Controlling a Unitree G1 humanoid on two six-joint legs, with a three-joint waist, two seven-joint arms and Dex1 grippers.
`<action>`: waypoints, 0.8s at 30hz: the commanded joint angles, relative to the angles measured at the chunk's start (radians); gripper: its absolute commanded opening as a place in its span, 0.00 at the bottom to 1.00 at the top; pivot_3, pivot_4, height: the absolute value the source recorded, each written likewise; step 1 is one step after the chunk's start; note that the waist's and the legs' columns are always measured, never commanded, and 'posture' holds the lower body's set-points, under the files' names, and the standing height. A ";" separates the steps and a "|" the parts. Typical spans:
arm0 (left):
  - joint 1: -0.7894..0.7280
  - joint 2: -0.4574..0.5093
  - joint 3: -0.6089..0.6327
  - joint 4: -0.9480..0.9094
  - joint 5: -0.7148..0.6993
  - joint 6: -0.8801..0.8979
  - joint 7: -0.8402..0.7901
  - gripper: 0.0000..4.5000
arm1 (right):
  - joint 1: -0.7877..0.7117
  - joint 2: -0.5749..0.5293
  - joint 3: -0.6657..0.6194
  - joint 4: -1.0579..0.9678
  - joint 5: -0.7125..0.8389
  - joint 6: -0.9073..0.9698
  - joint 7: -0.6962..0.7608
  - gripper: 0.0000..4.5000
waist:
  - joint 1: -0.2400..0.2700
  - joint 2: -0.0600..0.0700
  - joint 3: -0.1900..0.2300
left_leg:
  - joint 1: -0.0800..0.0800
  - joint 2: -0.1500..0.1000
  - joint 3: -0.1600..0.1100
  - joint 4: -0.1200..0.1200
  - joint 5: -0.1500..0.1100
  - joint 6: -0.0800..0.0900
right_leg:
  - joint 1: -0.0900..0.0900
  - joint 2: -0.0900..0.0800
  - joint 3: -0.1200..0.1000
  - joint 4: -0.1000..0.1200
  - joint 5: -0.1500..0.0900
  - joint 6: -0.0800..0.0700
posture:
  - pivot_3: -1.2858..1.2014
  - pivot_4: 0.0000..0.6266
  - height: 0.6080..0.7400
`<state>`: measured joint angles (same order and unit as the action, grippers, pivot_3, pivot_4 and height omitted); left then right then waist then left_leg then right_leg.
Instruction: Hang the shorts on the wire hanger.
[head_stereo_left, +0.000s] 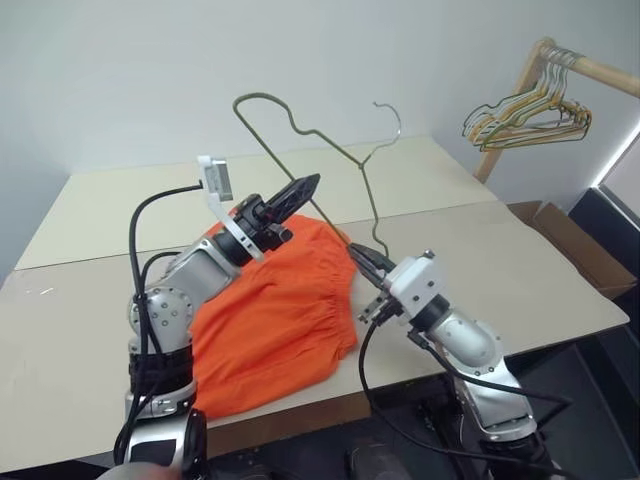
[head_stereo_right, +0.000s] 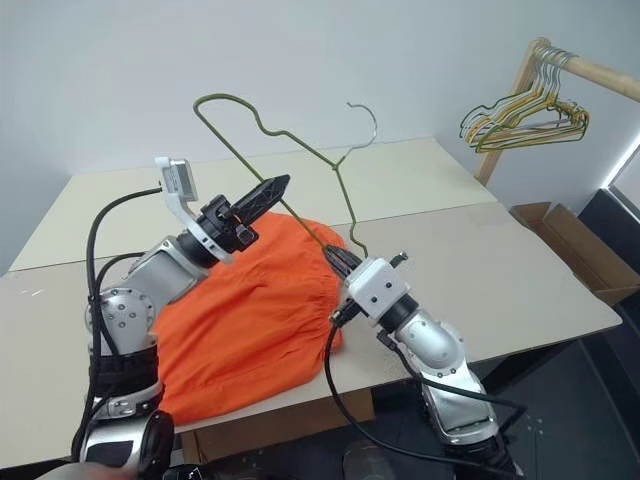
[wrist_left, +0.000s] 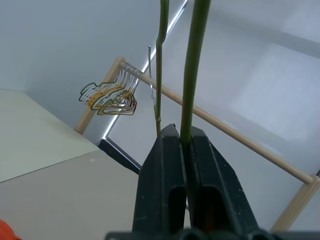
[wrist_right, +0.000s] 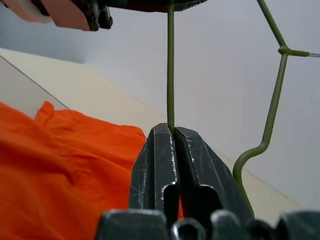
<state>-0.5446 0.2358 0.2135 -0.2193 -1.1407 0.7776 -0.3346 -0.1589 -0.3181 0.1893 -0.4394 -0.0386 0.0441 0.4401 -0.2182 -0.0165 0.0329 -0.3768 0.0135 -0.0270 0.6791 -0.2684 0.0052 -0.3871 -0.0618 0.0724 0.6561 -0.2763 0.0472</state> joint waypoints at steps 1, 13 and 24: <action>-0.039 -0.003 0.002 0.004 0.045 -0.068 -0.038 0.00 | -0.025 -0.008 -0.002 -0.015 0.002 -0.008 0.012 0.33 | -0.001 0.000 0.000 | 0.000 0.000 0.000 0.000 0.000 0.000 | 0.000 0.000 0.000 0.000 0.000 0.000 | 0.42 0.00 1.00; -0.048 0.184 0.108 0.043 -0.018 -0.083 -0.415 0.00 | -0.051 -0.297 -0.351 -0.113 0.824 0.546 0.303 0.99 | -0.015 0.000 0.000 | -0.001 0.000 0.000 0.000 0.000 0.000 | 0.001 0.000 -0.001 -0.001 0.000 0.000 | 0.42 0.00 1.00; -0.085 0.226 0.134 0.082 -0.085 -0.093 -0.687 0.00 | -0.305 -0.515 -0.293 0.228 1.126 0.973 0.594 0.99 | -0.013 0.000 0.000 | 0.002 0.001 0.000 0.000 -0.001 0.001 | 0.005 0.001 -0.001 -0.007 0.000 0.000 | 0.43 0.00 1.00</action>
<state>-0.5925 0.4667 0.3321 -0.1348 -1.1872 0.6999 -1.0007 -0.4213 -0.8484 -0.0971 -0.2446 1.0259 0.9676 1.0028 -0.2314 -0.0163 0.0332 -0.3754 0.0143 -0.0264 0.6788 -0.2691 0.0065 -0.3816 -0.0611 0.0716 0.6489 -0.2763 0.0479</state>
